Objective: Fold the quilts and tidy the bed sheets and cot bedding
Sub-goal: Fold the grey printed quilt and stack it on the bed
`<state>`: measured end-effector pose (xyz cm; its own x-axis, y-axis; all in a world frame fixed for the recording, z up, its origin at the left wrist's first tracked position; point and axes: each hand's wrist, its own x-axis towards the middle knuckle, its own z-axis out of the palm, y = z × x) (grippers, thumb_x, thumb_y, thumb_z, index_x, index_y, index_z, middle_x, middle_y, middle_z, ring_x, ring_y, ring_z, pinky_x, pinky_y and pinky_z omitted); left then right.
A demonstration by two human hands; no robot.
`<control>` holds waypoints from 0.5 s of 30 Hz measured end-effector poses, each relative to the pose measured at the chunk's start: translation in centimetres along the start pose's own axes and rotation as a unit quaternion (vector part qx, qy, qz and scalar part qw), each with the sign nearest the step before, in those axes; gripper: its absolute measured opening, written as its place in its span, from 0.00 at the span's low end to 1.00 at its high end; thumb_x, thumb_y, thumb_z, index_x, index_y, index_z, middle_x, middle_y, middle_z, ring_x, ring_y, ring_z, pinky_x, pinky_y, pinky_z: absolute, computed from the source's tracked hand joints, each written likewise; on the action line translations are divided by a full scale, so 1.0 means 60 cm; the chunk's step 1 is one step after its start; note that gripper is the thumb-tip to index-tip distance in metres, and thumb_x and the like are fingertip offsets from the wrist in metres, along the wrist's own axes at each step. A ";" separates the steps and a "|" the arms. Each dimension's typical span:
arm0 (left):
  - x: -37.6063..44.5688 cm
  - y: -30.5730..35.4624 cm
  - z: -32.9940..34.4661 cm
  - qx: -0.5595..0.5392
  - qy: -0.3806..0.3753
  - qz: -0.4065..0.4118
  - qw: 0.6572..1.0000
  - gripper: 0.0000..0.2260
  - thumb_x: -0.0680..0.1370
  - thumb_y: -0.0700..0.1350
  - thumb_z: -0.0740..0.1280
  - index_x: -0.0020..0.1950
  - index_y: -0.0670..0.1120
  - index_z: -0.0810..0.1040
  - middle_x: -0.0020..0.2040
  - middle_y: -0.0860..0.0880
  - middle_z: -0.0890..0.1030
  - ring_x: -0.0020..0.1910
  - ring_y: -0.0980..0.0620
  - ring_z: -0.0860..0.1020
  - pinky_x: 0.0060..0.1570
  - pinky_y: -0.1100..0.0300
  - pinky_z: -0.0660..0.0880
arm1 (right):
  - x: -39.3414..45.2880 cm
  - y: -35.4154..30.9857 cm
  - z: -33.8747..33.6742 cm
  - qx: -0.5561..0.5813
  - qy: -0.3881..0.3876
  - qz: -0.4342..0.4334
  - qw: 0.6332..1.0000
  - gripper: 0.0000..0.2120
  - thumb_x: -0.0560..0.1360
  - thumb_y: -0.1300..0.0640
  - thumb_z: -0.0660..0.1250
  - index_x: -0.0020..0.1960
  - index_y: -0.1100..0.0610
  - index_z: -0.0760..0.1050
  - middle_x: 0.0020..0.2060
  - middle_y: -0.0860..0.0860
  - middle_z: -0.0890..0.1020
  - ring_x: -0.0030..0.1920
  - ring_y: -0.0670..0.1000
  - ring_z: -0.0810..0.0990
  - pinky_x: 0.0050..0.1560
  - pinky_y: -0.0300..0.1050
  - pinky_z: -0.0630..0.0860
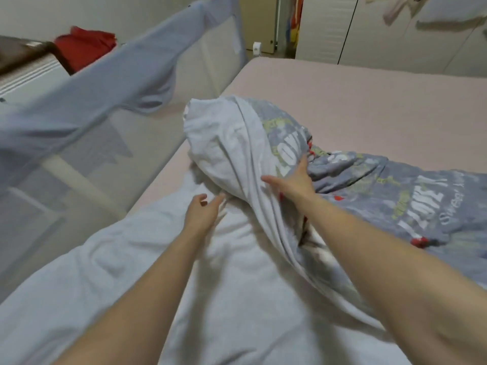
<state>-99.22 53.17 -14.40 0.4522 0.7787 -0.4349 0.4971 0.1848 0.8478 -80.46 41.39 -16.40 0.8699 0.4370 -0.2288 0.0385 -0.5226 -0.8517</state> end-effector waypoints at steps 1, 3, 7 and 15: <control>0.023 0.015 -0.016 -0.031 -0.010 -0.014 0.999 0.29 0.75 0.57 0.69 0.71 0.46 0.67 0.66 0.48 0.71 0.58 0.48 0.73 0.58 0.48 0.76 | 0.013 -0.015 0.006 -0.002 -0.018 -0.013 1.000 0.54 0.67 0.51 0.77 0.79 0.53 0.43 0.75 0.54 0.61 0.72 0.58 0.64 0.70 0.54 0.65; 0.061 0.044 -0.042 -0.080 -0.044 -0.029 0.995 0.30 0.72 0.63 0.69 0.69 0.48 0.69 0.66 0.50 0.70 0.60 0.49 0.72 0.57 0.48 0.76 | 0.007 -0.039 0.026 -0.020 -0.048 -0.093 0.994 0.38 0.70 0.61 0.71 0.76 0.54 0.58 0.70 0.54 0.71 0.68 0.56 0.70 0.64 0.46 0.69; 0.102 0.107 -0.062 -0.024 -0.023 0.045 0.998 0.53 0.59 0.72 0.71 0.78 0.54 0.53 0.78 0.50 0.55 0.74 0.46 0.60 0.70 0.42 0.62 | -0.121 -0.065 0.093 -0.175 -0.206 -0.283 0.920 0.22 0.68 0.59 0.62 0.62 0.54 0.77 0.57 0.52 0.81 0.59 0.52 0.78 0.53 0.43 0.72; 0.137 0.049 -0.154 0.067 0.112 -0.094 0.987 0.48 0.66 0.43 0.76 0.76 0.39 0.49 0.70 0.35 0.66 0.67 0.39 0.70 0.65 0.49 0.70 | -0.306 -0.039 0.147 -0.479 -0.389 -0.295 0.730 0.26 0.77 0.59 0.60 0.73 0.45 0.64 0.62 0.59 0.73 0.64 0.57 0.70 0.61 0.49 0.61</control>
<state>-100.85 65.64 -12.66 0.1745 0.8544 -0.4894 0.6566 0.2694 0.7045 -100.85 41.06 -14.34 0.0354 0.8817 -0.4705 0.9436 -0.1846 -0.2750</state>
